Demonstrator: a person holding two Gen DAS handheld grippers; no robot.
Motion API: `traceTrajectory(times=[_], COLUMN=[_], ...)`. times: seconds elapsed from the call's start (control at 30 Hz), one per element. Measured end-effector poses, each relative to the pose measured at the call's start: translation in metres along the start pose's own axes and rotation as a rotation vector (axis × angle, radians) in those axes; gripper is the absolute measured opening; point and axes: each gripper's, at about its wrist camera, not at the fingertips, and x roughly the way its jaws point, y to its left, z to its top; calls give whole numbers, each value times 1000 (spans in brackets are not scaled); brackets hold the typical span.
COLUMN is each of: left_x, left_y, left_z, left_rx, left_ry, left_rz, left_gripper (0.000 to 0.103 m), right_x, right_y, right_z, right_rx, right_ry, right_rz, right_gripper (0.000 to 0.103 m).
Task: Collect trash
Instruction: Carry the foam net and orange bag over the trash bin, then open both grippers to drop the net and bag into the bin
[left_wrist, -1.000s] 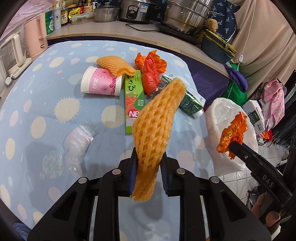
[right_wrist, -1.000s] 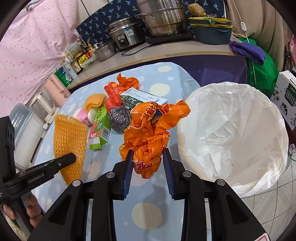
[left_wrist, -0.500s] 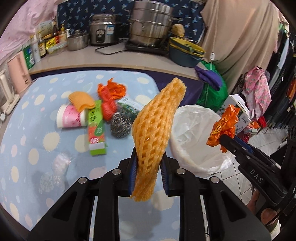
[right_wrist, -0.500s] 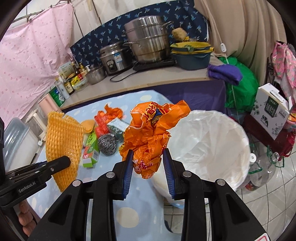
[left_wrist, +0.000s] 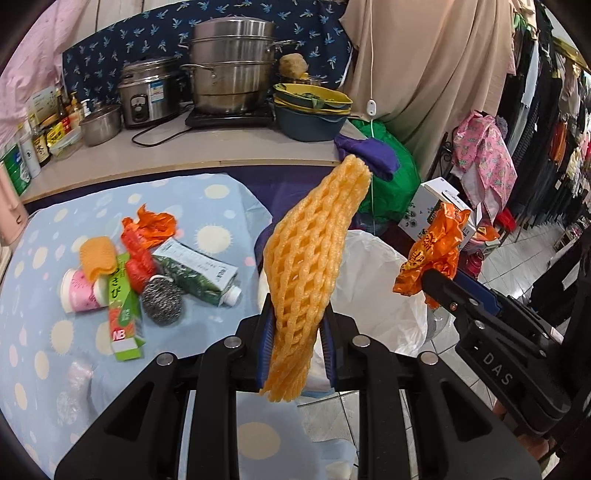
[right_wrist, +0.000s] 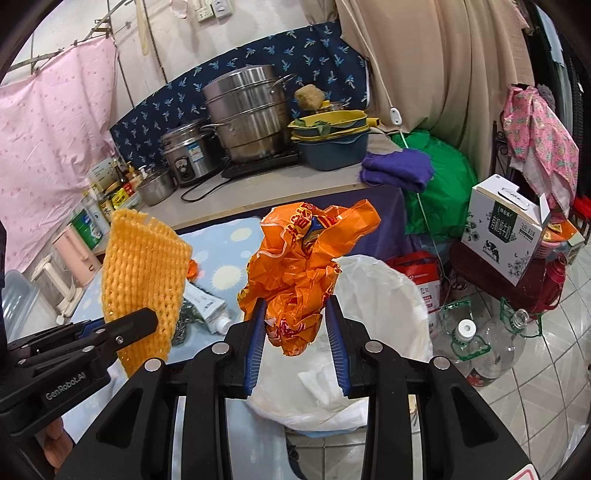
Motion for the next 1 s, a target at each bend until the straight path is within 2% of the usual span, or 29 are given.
traceTrajectory(times=[0.27,0.77,0.83,0.93,1.0], left_x=[24,70,71,71,71], left_y=[-23,-32,-33,-34,-34], left_z=[13,12,12,12,12], left_rx=[35,48,56,57,55], left_ry=[7,61,60,48,45], left_rz=[-8,26,28,45,54], left_gripper=[22,25,32,46,51], right_x=[16,56,57,57,56], right_y=[-18,-37,-40,-41,-43], right_z=[-1,-7,-7,-6,-5], right_rx=[24,66,71,80,85], right_ry=[23,78,84,75,66], right_rz=[-27,-41,-39,-43,-55], right_gripper=[31,35,36,48,50])
